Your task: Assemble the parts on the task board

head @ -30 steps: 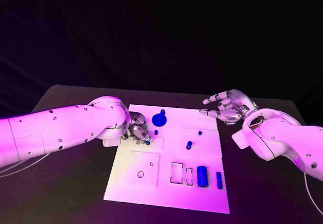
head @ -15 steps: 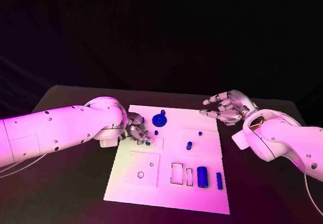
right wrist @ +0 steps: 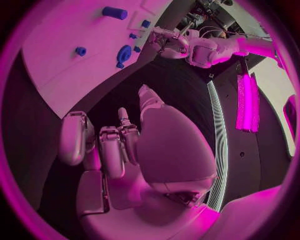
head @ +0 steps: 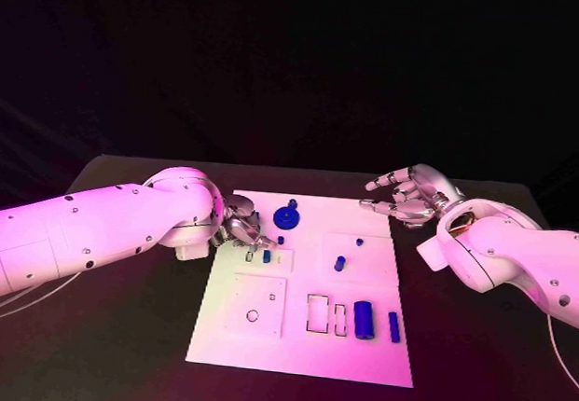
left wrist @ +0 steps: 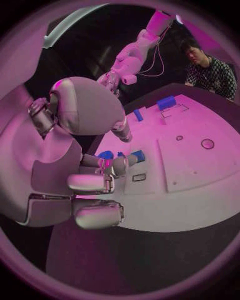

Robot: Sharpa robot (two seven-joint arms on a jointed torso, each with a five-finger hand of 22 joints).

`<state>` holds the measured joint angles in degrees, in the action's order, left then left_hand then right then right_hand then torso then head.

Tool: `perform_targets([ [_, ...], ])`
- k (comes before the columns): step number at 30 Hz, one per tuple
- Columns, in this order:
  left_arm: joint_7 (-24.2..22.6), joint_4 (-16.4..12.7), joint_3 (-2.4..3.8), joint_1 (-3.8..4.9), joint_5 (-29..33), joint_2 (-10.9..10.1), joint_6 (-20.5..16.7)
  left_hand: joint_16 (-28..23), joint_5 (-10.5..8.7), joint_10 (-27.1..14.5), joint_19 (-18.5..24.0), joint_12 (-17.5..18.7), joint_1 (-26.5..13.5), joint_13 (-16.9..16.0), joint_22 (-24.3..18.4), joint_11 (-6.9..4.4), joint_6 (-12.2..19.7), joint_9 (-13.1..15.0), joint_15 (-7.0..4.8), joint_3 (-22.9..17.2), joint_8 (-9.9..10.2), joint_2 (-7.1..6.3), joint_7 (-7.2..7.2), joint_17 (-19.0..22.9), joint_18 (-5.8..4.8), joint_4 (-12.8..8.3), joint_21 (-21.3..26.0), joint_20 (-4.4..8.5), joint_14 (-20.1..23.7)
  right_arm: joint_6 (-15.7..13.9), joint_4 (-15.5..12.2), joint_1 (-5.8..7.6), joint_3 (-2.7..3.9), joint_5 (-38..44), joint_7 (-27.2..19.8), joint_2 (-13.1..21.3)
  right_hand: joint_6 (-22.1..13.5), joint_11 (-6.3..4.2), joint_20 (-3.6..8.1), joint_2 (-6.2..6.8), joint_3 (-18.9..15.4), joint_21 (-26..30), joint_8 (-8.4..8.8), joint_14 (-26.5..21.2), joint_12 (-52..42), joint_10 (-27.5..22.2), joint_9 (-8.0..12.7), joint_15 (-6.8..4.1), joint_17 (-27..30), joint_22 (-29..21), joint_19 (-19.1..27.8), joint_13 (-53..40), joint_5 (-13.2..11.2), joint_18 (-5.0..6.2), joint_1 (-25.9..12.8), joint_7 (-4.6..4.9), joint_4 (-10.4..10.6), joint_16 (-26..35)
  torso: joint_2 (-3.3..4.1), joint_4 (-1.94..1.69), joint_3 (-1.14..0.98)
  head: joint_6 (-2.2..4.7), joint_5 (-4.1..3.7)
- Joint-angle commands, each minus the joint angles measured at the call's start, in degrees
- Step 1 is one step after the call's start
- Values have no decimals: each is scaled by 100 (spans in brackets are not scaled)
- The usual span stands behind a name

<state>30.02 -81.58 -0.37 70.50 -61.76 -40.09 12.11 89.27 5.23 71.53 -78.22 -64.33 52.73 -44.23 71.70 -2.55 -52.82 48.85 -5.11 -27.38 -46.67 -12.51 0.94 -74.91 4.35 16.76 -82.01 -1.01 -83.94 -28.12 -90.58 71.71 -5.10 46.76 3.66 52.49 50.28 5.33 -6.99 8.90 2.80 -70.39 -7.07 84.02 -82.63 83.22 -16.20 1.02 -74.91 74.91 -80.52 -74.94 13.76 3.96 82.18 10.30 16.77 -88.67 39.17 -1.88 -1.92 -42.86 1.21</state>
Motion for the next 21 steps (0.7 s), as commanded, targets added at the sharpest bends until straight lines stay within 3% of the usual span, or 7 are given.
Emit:
perform_targets([
  [1, -20, -37, 72, 10, 246, -44, -158, -57, -10, -99, 43, 59, 46, 77, -32, 23, 95, -8, -18, 102, 68, 40, 42, -1266, -37, -1, 26, -28, -527, 20, 5, -9, 1, 18, -53, 0, 34, -5, 15, -23, -26, 23, 12, 482, 17, -36, 7, -6, -1048, 162, 16, -675, -14, 53, -44, -12, 2, 34, 2, 3, 0, 19, 2],
  [3, -23, -3, 126, 23, 277, -70, -218, -95, 3, -298, 92, 198, 145, 278, -93, 112, 317, -106, 52, 224, 302, 104, 147, -1200, -26, 1, 63, -72, -504, 19, 5, -10, 1, 13, -52, 4, 34, -5, 15, -24, -31, 24, 12, 483, 15, -34, 8, -6, -1053, 163, 15, -676, -15, 53, -55, -13, 1, 32, 4, -5, -1, 24, -3],
  [4, -26, 33, 146, 32, 283, -76, -249, -110, 11, -386, 128, 234, 209, 342, -136, 195, 488, -249, 122, 297, 563, 161, 246, -1174, -17, 3, 90, -117, -493, 18, 5, -11, 1, 12, -52, 6, 34, -5, 15, -24, -31, 24, 12, 483, 15, -34, 8, -6, -1053, 163, 15, -676, -15, 53, -55, -13, 1, 32, 4, -10, -1, 25, -8],
  [9, -51, 351, 201, 82, 259, -37, -366, -167, 38, -651, 238, 365, 488, 592, -269, 389, 665, -642, 293, 484, 1179, 304, 461, -1075, 16, -2, 171, -273, -452, 18, 7, -13, 1, 8, -49, 8, 34, -5, 15, -24, -31, 24, 12, 483, 15, -34, 8, -6, -1053, 163, 15, -676, -15, 53, -55, -13, 1, 32, 8, -9, 0, 40, -2],
  [13, -77, 612, 217, 122, 215, 46, -409, -202, 51, -742, 291, 412, 674, 691, -336, 427, 660, -752, 335, 479, 1331, 364, 507, -1013, 34, -4, 209, -318, -426, 18, 9, -13, 1, 7, -49, 5, 34, -5, 15, -27, -31, 29, 13, 481, 19, -38, 9, -6, -1045, 160, 16, -672, -13, 54, -58, -13, -1, 35, 19, 0, -1, 60, 8],
  [21, -106, 1192, 230, 237, 179, 360, -256, -201, 57, -744, 289, 391, 759, 671, -330, 444, 665, -798, 351, 472, 1396, 376, 526, -1014, 34, -5, 209, -335, -426, 17, 20, -14, 1, 9, -48, -11, 34, -5, 15, -27, -31, 29, 13, 481, 19, -38, 9, -6, -1045, 160, 16, -672, -13, 54, -58, -13, -1, 35, 26, 11, -9, 75, 20],
])
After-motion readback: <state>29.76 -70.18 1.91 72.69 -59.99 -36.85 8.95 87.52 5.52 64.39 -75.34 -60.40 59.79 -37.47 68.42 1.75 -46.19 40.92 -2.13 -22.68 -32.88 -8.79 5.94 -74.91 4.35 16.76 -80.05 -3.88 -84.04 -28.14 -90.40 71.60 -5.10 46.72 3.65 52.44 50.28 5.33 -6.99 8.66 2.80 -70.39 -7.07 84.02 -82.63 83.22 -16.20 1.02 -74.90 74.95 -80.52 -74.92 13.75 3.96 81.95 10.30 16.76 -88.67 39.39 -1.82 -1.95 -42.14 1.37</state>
